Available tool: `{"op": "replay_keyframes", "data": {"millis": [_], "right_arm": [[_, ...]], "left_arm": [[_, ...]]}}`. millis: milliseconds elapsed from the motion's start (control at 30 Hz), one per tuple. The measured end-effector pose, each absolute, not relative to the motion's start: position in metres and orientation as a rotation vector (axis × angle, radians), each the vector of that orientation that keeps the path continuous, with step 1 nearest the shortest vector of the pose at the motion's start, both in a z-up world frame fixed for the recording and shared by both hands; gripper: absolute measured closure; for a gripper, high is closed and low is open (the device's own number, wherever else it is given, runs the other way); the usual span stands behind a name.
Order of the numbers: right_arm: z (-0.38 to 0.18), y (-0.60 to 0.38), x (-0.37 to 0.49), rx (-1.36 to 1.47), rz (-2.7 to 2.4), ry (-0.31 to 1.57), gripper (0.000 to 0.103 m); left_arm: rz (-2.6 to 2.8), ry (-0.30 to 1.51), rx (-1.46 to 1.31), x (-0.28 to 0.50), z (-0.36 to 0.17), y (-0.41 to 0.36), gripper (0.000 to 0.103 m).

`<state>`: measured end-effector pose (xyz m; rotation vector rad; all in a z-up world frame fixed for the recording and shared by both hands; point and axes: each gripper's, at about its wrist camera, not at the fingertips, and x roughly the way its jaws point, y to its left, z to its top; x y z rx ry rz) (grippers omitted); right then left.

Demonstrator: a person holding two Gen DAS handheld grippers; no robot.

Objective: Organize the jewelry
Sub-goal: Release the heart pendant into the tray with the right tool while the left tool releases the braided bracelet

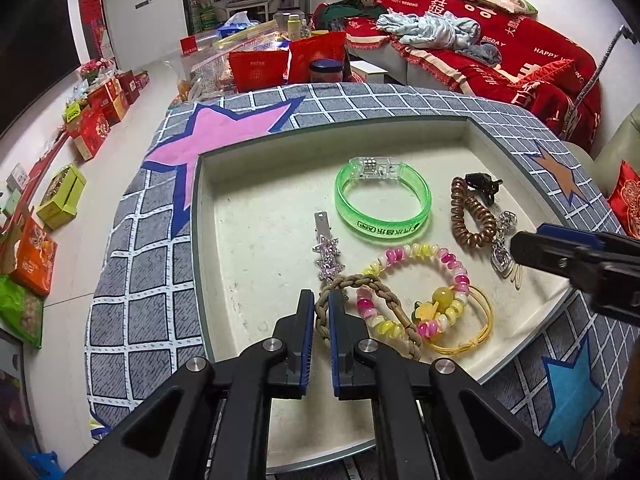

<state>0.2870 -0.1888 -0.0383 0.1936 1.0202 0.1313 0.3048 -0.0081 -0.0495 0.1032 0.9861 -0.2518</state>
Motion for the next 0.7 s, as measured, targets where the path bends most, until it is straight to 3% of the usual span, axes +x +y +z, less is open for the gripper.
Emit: {"op": "replay_keyframes", "data": {"millis": [700], "right_arm": [[-0.011,-0.211,0.269,0.245,0.092,0.938,0.045]], "left_arm": [[-0.225,0.912,0.114,0.302,-0.030,-0.008,0.078]]}}
